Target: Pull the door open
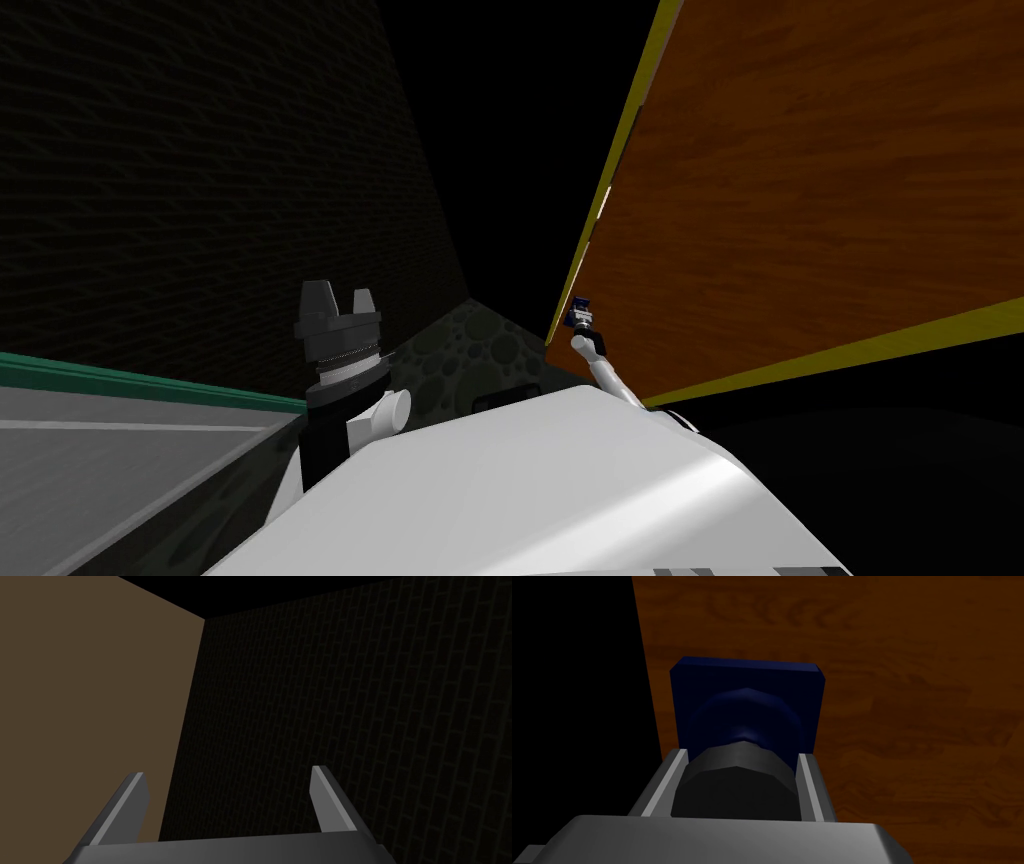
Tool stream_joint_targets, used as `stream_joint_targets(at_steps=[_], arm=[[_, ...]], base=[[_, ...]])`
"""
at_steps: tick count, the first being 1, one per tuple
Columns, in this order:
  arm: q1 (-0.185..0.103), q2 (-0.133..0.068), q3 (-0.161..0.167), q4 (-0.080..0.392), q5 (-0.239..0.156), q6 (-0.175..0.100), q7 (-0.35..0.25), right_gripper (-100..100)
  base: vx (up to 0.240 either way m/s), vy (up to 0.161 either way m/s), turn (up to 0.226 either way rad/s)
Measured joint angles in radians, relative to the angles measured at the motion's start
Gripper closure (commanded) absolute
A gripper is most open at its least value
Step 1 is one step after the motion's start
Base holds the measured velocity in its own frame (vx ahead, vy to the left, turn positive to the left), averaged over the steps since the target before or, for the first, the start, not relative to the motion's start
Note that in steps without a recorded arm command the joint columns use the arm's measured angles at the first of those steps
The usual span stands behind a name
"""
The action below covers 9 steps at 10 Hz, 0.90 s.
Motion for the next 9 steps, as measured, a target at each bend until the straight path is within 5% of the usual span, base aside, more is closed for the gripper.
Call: stream_joint_targets(at_steps=[9], arm=[[0.029, -0.022, 0.100, -0.054, 0.022, 0.019, -0.049, 100]], base=[[-0.228, -0.016, 0.089]])
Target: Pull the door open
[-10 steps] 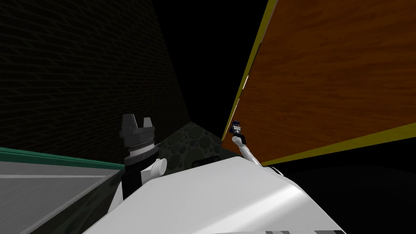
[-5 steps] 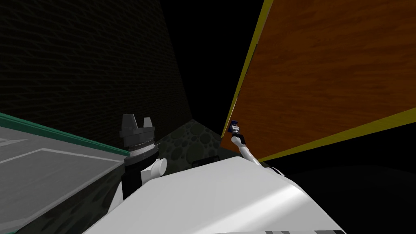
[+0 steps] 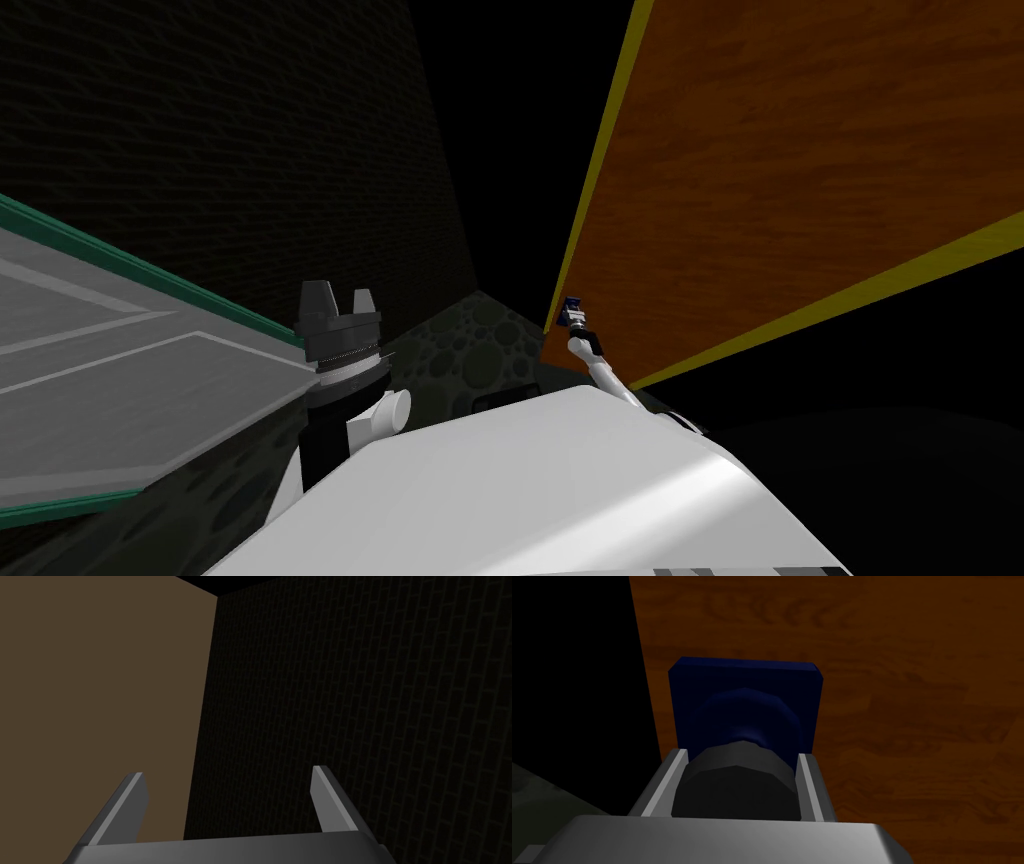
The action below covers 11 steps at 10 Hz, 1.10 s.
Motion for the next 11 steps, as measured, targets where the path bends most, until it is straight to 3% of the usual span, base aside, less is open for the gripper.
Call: stream_joint_targets(at_steps=[10, 11], arm=[[0.032, -0.068, 0.096, -0.042, 0.018, -0.008, -0.085, 100], [0.035, -0.066, 0.100, -0.040, 0.019, -0.006, -0.087, 100]], base=[[-0.212, -0.029, 0.103], [-0.158, -0.028, 0.116]])
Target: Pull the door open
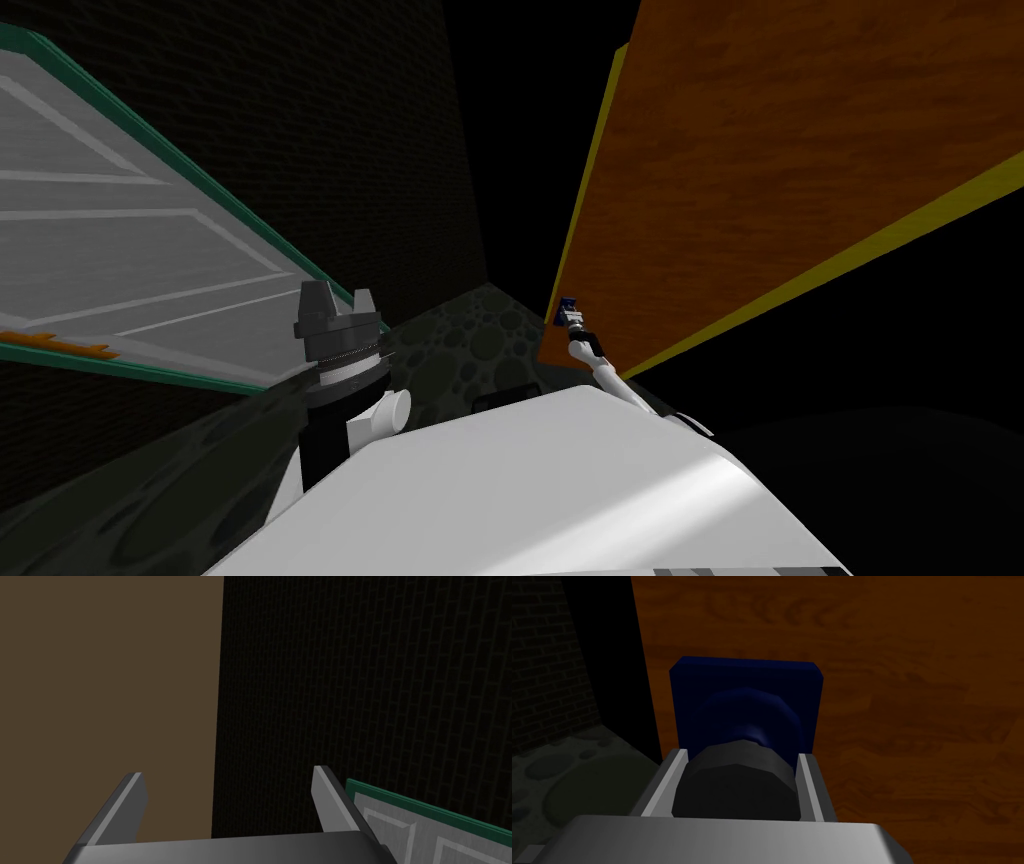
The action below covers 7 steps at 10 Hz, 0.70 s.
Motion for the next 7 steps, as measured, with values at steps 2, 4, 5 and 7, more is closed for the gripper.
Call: stream_joint_targets(at_steps=[2, 4, 5, 7], arm=[[0.007, -0.016, 0.015, -0.006, 0.000, -0.004, -0.015, 100], [0.012, -0.033, 0.034, -0.013, 0.003, -0.012, -0.032, 100], [0.020, -0.043, 0.044, -0.021, 0.003, -0.014, -0.041, 100], [0.035, -0.059, 0.064, -0.035, 0.003, -0.015, -0.056, 100]], base=[[-0.215, -0.045, 0.124], [-0.220, -0.012, 0.116], [-0.189, -0.051, 0.132], [-0.195, -0.049, 0.103]])
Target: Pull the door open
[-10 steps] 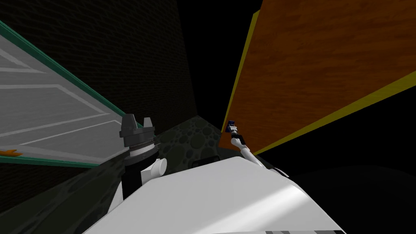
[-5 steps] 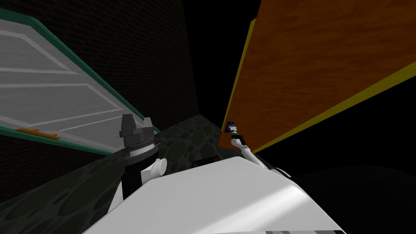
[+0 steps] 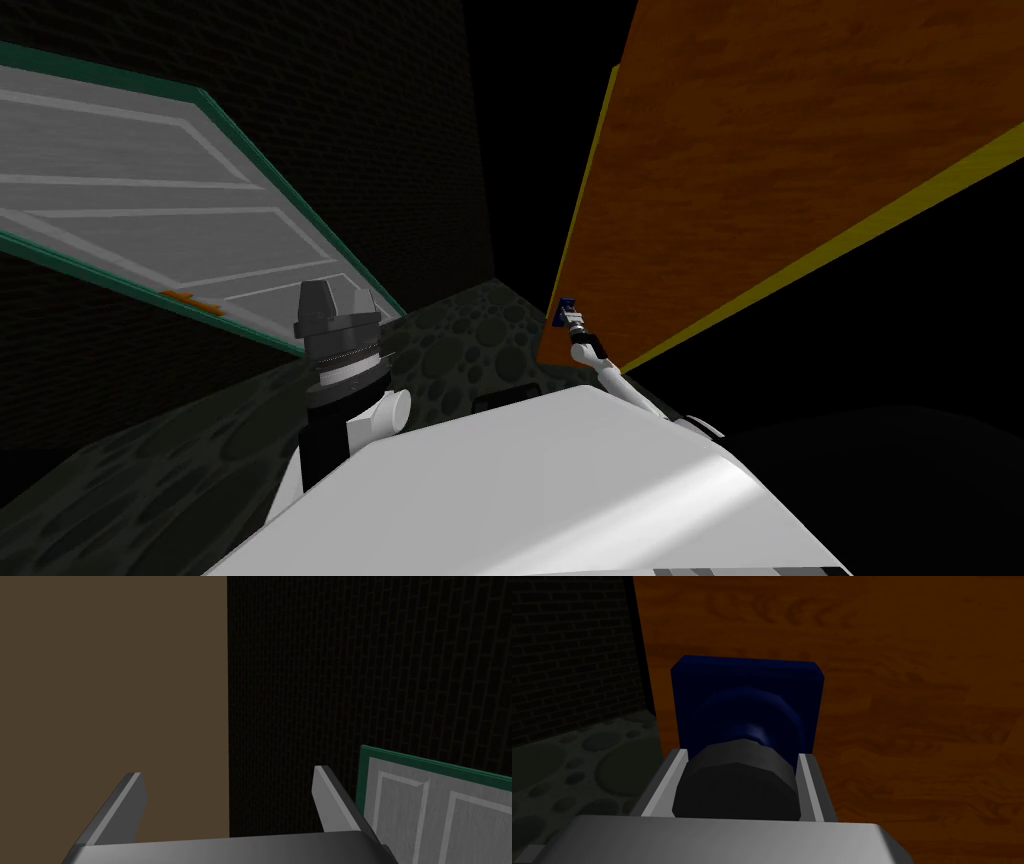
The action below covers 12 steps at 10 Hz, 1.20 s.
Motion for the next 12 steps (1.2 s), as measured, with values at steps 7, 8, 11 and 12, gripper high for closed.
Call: stream_joint_targets(at_steps=[7, 8, 11, 12], arm=[[0.018, -0.042, 0.049, -0.024, 0.004, -0.011, -0.043, 100], [0.020, -0.050, 0.057, -0.027, 0.005, -0.014, -0.050, 100], [0.031, -0.076, 0.083, -0.037, 0.008, -0.025, -0.075, 100], [0.034, -0.083, 0.095, -0.039, 0.011, -0.030, -0.084, 100]], base=[[-0.166, -0.043, 0.095], [-0.196, -0.024, 0.115], [-0.206, -0.062, 0.118], [-0.214, -0.067, 0.124]])
